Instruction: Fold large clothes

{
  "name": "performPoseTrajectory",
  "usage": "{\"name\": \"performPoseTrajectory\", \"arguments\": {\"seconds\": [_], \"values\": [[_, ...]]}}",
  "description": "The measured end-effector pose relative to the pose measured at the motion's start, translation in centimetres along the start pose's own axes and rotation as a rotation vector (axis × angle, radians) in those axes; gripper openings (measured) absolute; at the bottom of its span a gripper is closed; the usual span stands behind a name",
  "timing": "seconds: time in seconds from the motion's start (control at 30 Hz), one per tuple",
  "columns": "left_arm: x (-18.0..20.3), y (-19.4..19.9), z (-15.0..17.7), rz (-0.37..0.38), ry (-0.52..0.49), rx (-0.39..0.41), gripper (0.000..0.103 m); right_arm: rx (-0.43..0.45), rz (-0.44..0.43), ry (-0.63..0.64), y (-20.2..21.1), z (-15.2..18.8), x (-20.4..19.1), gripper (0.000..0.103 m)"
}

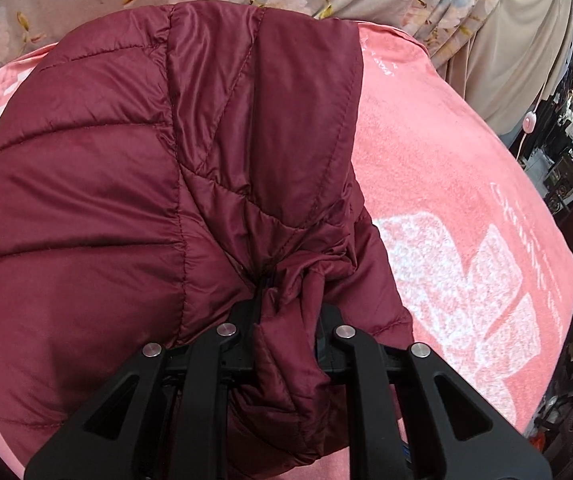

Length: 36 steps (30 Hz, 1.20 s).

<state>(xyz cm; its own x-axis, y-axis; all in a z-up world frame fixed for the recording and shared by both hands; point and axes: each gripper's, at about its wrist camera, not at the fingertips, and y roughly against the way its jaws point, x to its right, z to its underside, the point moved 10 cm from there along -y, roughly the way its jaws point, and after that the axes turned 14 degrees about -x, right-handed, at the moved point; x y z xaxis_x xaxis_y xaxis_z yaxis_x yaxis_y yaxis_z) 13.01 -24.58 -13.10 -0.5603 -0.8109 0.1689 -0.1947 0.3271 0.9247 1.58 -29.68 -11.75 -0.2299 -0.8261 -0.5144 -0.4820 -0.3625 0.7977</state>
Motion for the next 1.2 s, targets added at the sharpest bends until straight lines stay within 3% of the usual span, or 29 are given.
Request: {"name": "performPoseTrajectory", "arguments": {"seconds": [0.13,0.17,0.23,0.3,0.33,0.37,0.4,0.5,0.57,0.73,0.8,0.87,0.93,1.1,1.2], "values": [[0.6,0.3,-0.1,-0.01,-0.021,0.003,0.019,0.003,0.013,0.006,0.6,1.2,0.1,0.01],[1.0,0.8,-0.2,0.013,-0.025,0.001,0.027,0.011,0.025,0.014,0.9,1.2,0.0,0.01],[1.8,4.1,-0.5,0.136,-0.027,0.01,0.039,0.036,0.042,0.041,2.0,1.0,-0.3,0.012],[1.9,8.3,-1.8,0.199,-0.031,0.092,0.065,0.078,0.042,0.067,3.5,0.4,-0.9,0.018],[1.5,10.9,-2.8,0.205,-0.038,0.148,0.067,0.098,0.04,0.073,4.1,0.1,-1.2,0.03],[0.9,13.1,-3.9,0.192,-0.04,0.194,0.068,0.125,0.036,0.078,4.9,-0.3,-1.5,0.045],[0.3,14.6,-4.9,0.179,-0.04,0.221,0.068,0.153,0.028,0.086,5.6,-0.7,-2.0,0.05],[-2.0,17.3,-8.7,0.096,-0.015,0.27,0.068,0.221,0.005,0.132,7.2,-2.5,-4.5,0.057],[-2.9,16.8,-10.7,0.044,-0.013,0.246,0.068,0.236,-0.001,0.162,7.1,-3.2,-5.8,0.061],[-3.7,11.2,-14.0,-0.051,-0.03,0.128,0.066,0.21,0.012,0.207,4.9,-5.2,-7.9,0.061],[-3.4,9.1,-13.6,-0.084,-0.051,0.091,0.062,0.175,0.021,0.198,3.4,-5.7,-7.7,0.05],[-3.1,7.1,-13.3,-0.105,-0.066,0.052,0.061,0.137,0.014,0.185,2.1,-5.9,-7.3,0.025],[-2.8,5.0,-12.9,-0.107,-0.067,0.013,0.058,0.12,-0.004,0.173,1.5,-5.8,-7.0,0.009],[-2.4,1.9,-13.5,-0.119,-0.054,-0.029,0.05,0.209,-0.05,0.134,4.4,-6.0,-5.8,0.005],[-2.1,0.4,-13.9,-0.128,-0.048,-0.048,0.045,0.201,-0.027,0.099,4.1,-5.6,-4.3,0.005]]}}
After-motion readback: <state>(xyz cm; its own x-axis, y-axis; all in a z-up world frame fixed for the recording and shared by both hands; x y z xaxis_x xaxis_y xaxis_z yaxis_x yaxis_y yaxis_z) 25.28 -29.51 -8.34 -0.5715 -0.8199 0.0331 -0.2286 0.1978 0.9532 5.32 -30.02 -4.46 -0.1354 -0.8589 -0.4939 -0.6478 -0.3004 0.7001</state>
